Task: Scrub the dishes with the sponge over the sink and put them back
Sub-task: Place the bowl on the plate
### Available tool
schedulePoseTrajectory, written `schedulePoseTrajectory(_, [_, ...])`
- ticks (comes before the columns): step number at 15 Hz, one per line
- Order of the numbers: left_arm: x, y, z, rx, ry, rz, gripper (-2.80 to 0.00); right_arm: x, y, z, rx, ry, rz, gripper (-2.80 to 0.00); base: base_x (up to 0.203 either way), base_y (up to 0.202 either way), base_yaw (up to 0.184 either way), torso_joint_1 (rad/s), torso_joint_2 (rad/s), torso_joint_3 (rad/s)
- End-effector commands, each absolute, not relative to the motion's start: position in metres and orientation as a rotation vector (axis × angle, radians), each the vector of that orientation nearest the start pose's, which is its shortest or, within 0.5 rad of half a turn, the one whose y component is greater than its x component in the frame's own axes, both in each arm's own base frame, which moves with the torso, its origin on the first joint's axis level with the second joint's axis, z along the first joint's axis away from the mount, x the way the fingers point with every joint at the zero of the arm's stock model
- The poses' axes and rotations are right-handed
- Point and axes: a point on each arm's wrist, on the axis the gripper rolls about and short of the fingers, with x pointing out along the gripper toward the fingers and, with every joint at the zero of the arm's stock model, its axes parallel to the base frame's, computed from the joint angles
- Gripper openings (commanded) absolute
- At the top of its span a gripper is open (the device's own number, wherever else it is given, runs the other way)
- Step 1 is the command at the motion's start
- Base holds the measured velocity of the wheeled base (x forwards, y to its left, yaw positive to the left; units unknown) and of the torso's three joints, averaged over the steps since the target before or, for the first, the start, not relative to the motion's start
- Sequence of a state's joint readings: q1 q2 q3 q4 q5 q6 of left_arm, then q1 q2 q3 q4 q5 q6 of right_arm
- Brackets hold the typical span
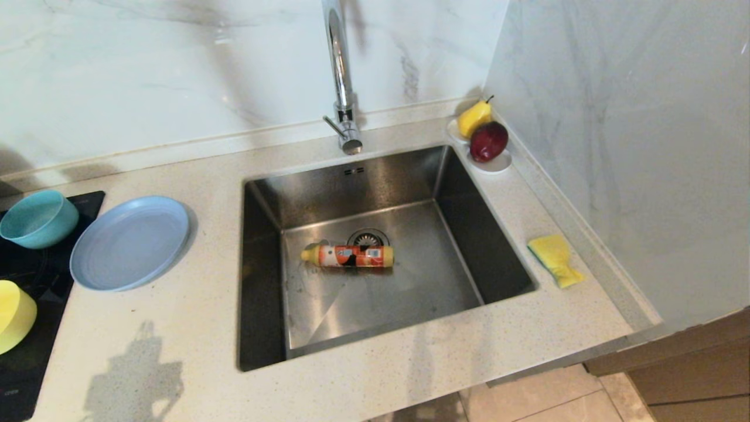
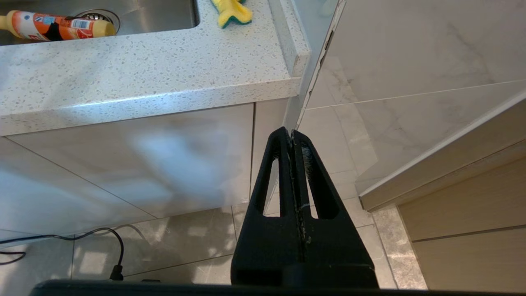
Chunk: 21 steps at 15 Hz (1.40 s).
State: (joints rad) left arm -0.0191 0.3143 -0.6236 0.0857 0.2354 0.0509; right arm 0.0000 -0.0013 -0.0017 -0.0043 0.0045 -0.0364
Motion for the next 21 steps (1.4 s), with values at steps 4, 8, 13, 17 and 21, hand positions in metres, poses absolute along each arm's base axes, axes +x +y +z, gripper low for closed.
schedulePoseTrajectory(4, [0.072,0.006,0.288,0.062,0.091,0.324,-2.8,-0.023,0.0,0.076,-0.037,-0.008,0.004,-2.8,0.0,0.0,0.0,0.0,0.0,0.0])
schedulePoseTrajectory(8, [0.158,0.018,0.289,0.045,0.265,0.429,-2.8,-0.023,0.0,0.076,-0.037,-0.006,0.004,-2.8,0.0,0.0,0.0,0.0,0.0,0.0])
schedulePoseTrajectory(13, [0.252,0.083,0.28,-0.067,0.381,0.591,-2.8,-0.023,0.0,0.076,-0.037,-0.008,0.004,-2.8,0.0,0.0,0.0,0.0,0.0,0.0])
schedulePoseTrajectory(17, [0.255,0.15,0.27,-0.195,0.412,0.646,-2.8,-0.023,0.0,0.076,-0.037,-0.006,0.004,-2.8,0.0,0.0,0.0,0.0,0.0,0.0])
schedulePoseTrajectory(21, [0.236,0.204,0.25,-0.316,0.457,0.655,0.0,-0.023,0.0,0.076,-0.037,-0.008,0.004,-2.8,0.0,0.0,0.0,0.0,0.0,0.0])
